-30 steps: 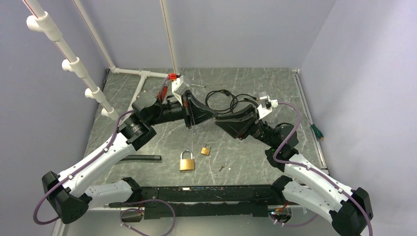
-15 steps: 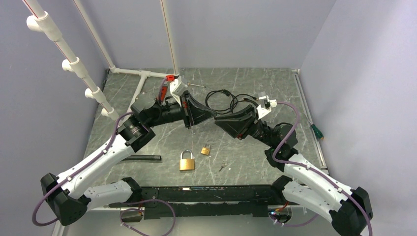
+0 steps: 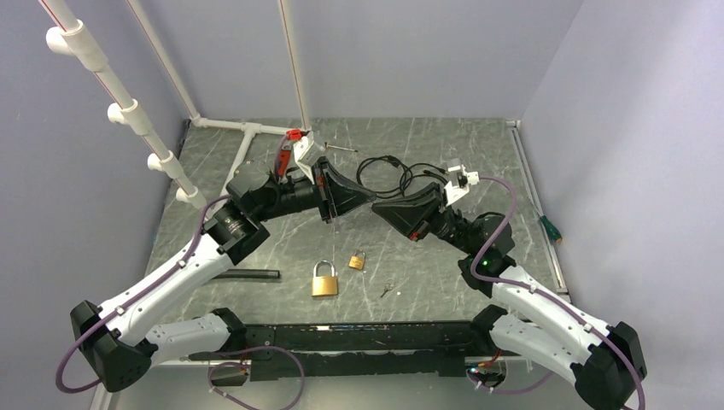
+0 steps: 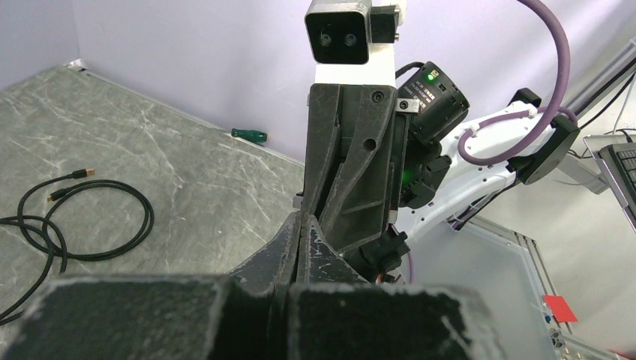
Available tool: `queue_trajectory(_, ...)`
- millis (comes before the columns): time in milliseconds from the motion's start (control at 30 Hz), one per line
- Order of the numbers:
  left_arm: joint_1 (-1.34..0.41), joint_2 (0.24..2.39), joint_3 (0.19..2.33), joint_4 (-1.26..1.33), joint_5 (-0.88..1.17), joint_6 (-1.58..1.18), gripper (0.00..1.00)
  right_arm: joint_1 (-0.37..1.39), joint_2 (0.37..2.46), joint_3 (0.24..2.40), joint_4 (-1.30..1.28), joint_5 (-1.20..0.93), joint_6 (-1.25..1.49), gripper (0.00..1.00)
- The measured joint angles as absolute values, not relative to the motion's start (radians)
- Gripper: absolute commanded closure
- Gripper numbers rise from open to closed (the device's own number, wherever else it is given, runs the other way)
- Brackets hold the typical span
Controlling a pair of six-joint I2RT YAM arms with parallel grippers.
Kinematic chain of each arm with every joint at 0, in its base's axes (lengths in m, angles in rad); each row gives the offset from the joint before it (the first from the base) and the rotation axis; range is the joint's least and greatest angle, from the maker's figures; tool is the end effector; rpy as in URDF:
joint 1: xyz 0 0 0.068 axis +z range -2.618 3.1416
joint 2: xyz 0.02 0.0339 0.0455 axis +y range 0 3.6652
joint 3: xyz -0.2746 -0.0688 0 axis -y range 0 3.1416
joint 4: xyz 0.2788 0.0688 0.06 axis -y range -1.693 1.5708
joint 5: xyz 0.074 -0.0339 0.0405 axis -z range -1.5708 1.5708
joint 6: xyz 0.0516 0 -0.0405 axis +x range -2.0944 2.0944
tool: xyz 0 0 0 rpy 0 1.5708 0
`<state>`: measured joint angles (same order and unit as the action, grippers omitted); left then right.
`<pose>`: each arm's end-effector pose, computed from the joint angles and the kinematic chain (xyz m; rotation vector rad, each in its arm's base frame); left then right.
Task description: Unlock with the key
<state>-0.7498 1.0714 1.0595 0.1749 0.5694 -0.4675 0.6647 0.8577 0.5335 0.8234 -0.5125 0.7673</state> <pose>0.1888 -0.2138 0.4303 0.7252 1.4167 -1.3745 0.1640 0.1607 0.3462 -0.4567 1.1976 1.5282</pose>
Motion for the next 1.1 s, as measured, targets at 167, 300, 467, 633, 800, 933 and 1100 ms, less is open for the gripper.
queue_trajectory(167, -0.75, 1.069, 1.057, 0.175, 0.569, -0.467, 1.0, 0.665, 0.858, 0.533, 0.824, -0.504, 0.767, 0.98)
queue_trajectory(300, -0.75, 1.066, 1.053, 0.175, 0.569, -0.467, 1.0, 0.665, 0.858, 0.532, 0.824, -0.502, 0.766, 1.0)
queue_trajectory(467, -0.75, 1.063, 1.044, 0.187, 0.567, -0.472, 1.0, 0.665, 0.859, 0.53, 0.825, -0.503, 0.766, 1.0)
queue_trajectory(633, -0.75, 1.06, 1.018, 0.223, 0.557, -0.491, 1.0, 0.665, 0.859, 0.526, 0.827, -0.505, 0.767, 0.93)
queue_trajectory(800, -0.75, 1.058, 1.0, 0.257, 0.548, -0.509, 1.0, 0.665, 0.865, 0.525, 0.838, -0.507, 0.768, 0.85)
queue_trajectory(933, -0.75, 1.058, 0.988, 0.281, 0.536, -0.519, 1.0, 0.665, 0.866, 0.524, 0.844, -0.508, 0.769, 0.85)
queue_trajectory(1100, -0.751, 1.058, 0.986, 0.287, 0.532, -0.522, 1.0, 0.665, 0.866, 0.521, 0.848, -0.507, 0.767, 0.9)
